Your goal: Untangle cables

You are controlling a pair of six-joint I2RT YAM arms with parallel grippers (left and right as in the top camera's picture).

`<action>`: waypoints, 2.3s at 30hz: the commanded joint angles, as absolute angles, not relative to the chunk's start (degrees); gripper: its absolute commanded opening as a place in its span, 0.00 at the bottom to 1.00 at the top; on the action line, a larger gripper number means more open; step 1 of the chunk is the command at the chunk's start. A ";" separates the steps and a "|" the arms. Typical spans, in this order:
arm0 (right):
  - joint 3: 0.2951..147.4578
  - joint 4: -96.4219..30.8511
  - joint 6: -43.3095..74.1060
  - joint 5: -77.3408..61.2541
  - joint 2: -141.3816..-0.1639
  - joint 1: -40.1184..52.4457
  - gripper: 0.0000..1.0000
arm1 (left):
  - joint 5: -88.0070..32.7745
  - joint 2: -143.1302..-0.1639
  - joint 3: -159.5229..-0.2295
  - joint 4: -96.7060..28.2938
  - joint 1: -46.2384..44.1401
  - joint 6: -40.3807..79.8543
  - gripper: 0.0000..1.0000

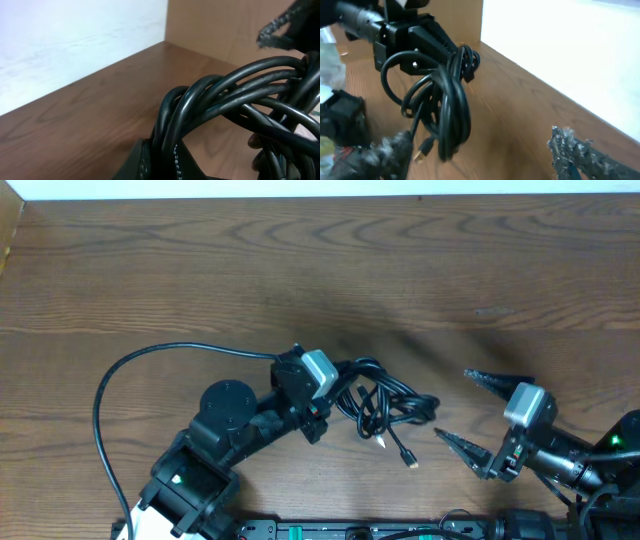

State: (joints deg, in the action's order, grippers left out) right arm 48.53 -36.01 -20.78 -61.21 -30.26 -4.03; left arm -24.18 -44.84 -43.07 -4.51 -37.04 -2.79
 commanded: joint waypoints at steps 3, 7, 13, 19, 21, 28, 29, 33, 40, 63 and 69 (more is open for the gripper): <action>49.50 -35.90 -31.38 -65.17 -30.33 -3.68 0.72 | -26.55 -45.28 -44.86 -3.75 -40.56 -3.51 0.07; 49.50 -35.79 -33.87 -65.30 -30.33 -3.68 0.61 | -26.55 -46.00 -44.86 -3.55 -42.22 -4.01 0.08; 49.50 -36.42 -33.95 -65.36 -30.33 -3.66 0.14 | -26.39 -46.30 -44.86 -1.96 -42.61 -3.99 0.08; 49.45 -37.28 -33.95 -68.25 -30.33 -3.64 0.18 | -26.41 -46.33 -44.86 -0.34 -42.63 -3.97 0.07; 49.45 -37.30 -33.95 -68.34 -30.33 -3.64 0.14 | -26.41 -46.37 -44.86 -0.30 -42.63 -3.95 0.07; 49.43 -40.51 -33.95 -68.34 -30.33 -3.64 0.11 | -26.39 -46.37 -44.86 1.63 -42.98 -2.07 0.07; 49.43 -40.84 -33.95 -68.36 -30.33 -3.64 0.06 | -26.39 -46.37 -44.86 1.87 -43.11 -2.00 0.07; 49.43 -41.12 -33.91 -68.34 -30.33 -3.64 0.01 | -26.39 -46.37 -44.86 2.00 -43.22 -1.54 0.07; 49.45 -37.85 -26.30 -67.00 -30.33 -3.66 0.01 | -20.12 -46.35 -44.86 -0.51 -43.20 1.26 0.08; 49.45 -21.17 9.41 -45.45 -30.33 -3.66 0.01 | -4.01 -46.30 -44.86 -11.94 -43.20 15.14 0.07; 49.45 -28.10 9.30 -40.86 -30.33 -3.66 0.01 | -4.03 -46.26 -44.86 -11.51 -43.20 15.11 0.08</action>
State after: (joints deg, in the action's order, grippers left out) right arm 48.31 -27.66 7.27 -51.22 -30.98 -3.07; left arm -9.45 -46.46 -44.93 -10.31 -44.31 15.46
